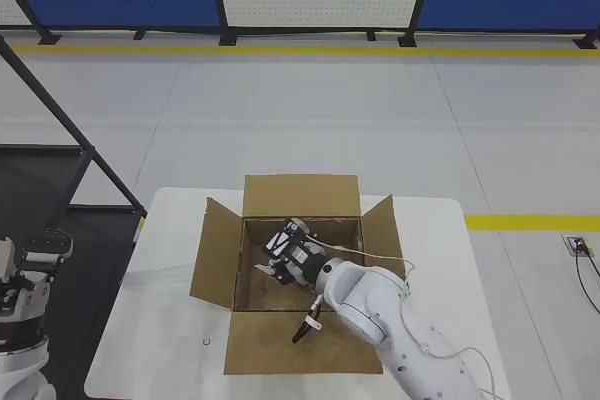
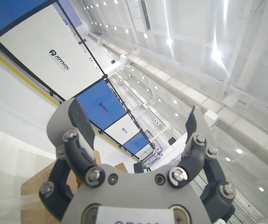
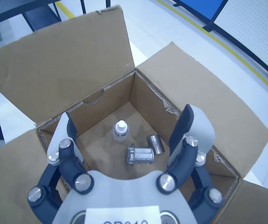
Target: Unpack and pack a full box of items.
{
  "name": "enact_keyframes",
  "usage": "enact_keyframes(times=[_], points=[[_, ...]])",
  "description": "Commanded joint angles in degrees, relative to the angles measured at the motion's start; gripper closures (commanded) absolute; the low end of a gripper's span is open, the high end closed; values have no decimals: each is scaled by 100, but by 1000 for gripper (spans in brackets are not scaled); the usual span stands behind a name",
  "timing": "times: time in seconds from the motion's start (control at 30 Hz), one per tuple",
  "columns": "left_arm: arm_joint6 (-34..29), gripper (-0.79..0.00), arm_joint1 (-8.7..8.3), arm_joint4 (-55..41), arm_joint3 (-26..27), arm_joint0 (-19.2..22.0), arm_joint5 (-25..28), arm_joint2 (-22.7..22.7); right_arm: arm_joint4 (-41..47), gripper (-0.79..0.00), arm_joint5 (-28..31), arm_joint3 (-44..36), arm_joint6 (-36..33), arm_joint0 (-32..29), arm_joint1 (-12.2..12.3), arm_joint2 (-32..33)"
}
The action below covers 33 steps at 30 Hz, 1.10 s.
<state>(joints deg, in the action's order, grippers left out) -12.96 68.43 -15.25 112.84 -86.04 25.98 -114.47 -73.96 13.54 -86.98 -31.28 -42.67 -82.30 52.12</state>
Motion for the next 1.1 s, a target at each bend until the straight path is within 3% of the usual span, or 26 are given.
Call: enact_keyframes(times=[0.0,0.27,0.43,0.7,0.87,1.07], points=[[0,-785,0,0,0,0,0,0,21,-785,10,55,-5,18,-2,-9],[-24,-785,-1,9,4,-6,-16,7,52,-785,15,78,15,-18,-1,-3],[-890,-785,-81,728,-83,74,-481,120,934,-785,274,442,70,176,-27,319],[-2490,-785,-206,1105,-111,198,-1060,558,2352,-785,1019,30,191,-249,170,1554],[-2877,-785,-248,1417,-206,365,-1207,934,3398,-785,1464,-481,-206,-783,353,2506],[-3090,-785,-276,1592,-317,549,-1278,1341,4079,-785,1403,-1314,-494,-1537,531,3501]])
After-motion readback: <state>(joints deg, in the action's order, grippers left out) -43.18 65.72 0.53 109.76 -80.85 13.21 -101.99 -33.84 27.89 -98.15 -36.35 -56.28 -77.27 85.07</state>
